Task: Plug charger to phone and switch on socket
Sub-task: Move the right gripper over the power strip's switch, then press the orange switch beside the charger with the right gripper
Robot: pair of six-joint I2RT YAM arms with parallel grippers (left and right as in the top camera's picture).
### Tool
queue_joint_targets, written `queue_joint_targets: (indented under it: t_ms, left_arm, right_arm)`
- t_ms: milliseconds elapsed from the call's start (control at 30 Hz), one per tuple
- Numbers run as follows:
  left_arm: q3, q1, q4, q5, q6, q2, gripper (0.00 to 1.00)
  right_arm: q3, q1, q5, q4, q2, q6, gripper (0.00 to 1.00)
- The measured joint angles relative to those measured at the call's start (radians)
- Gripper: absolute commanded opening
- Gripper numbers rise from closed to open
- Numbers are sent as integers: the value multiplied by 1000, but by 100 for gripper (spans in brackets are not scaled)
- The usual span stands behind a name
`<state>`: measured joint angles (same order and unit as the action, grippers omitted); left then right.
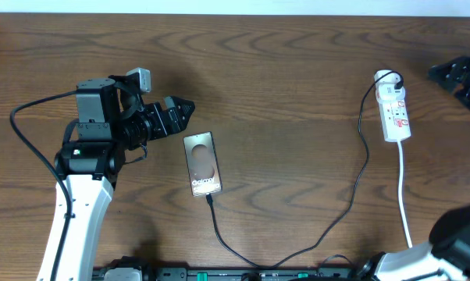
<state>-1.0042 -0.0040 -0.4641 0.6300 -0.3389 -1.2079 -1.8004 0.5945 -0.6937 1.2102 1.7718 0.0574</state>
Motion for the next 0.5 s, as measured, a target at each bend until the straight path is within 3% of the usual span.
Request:
queue_joint_targets:
  t_ms: [233,500]
  left_arm:
    - [0,0,0,0,0,0,93]
    - [0,0,0,0,0,0,93]
  right_arm:
    - [-2,-45,-72,-89,229,176,99]
    - [-5,-113,-36,-210,304,230,99]
